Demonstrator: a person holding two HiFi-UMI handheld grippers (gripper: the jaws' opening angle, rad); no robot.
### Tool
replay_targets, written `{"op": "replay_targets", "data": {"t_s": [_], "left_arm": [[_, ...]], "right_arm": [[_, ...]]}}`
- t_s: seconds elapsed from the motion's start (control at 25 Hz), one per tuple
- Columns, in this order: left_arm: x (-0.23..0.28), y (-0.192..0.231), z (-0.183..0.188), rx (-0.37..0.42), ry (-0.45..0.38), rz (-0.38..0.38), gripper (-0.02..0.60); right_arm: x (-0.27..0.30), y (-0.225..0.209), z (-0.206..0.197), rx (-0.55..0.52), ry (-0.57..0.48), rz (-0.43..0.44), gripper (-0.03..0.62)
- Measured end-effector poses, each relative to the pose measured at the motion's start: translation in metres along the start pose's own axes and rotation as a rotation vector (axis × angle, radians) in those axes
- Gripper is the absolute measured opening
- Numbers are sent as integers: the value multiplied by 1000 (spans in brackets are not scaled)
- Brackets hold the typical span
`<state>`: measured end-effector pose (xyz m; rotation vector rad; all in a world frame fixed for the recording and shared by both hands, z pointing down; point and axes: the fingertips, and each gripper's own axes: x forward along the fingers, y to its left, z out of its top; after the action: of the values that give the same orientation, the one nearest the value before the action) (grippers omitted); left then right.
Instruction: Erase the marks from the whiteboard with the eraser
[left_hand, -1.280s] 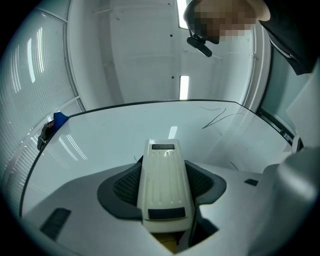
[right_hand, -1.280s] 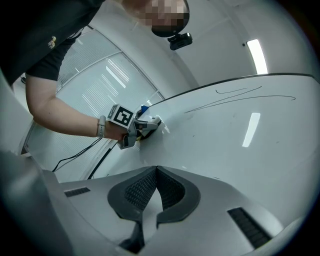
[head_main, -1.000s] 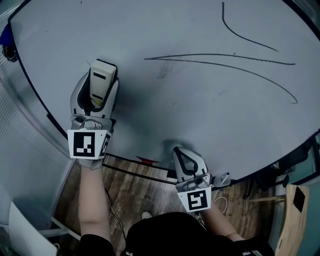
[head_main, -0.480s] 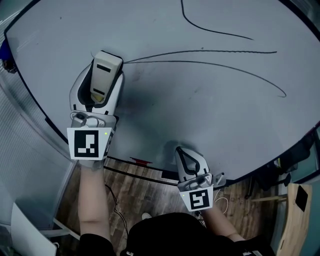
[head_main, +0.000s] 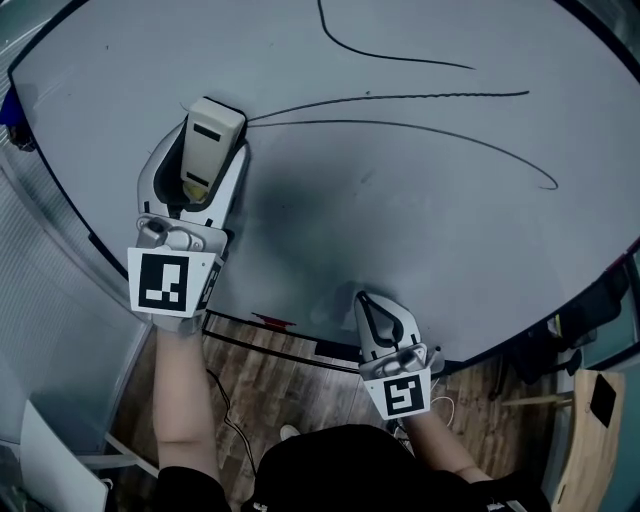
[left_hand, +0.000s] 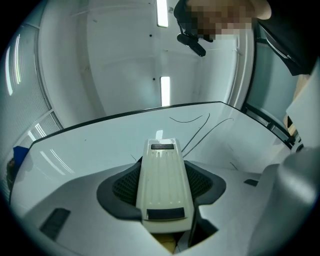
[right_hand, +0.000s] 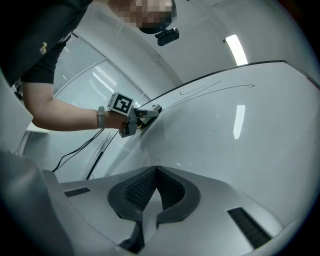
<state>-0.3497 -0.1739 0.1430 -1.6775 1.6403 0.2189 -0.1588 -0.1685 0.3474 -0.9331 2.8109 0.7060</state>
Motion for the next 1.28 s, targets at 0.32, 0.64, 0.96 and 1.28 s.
{"op": "replay_targets", "data": {"t_s": [0.32,0.64,0.96,1.28], "left_arm": [[23,-32,27,-5,-14,-13,261],[48,-85,55,32,-45,-47,262],[81,-145,86,28,-45,-35,261],[106,-213,109,129,-56,-92,261]], "right_arm": [[-17,-15,3,-16,-1,-14,28],[-51,-47,3,-34,9,-54,28],[-108,-102,-1,-39,20,-115,28],[-151,-141,-7,-57,38,-162,28]]}}
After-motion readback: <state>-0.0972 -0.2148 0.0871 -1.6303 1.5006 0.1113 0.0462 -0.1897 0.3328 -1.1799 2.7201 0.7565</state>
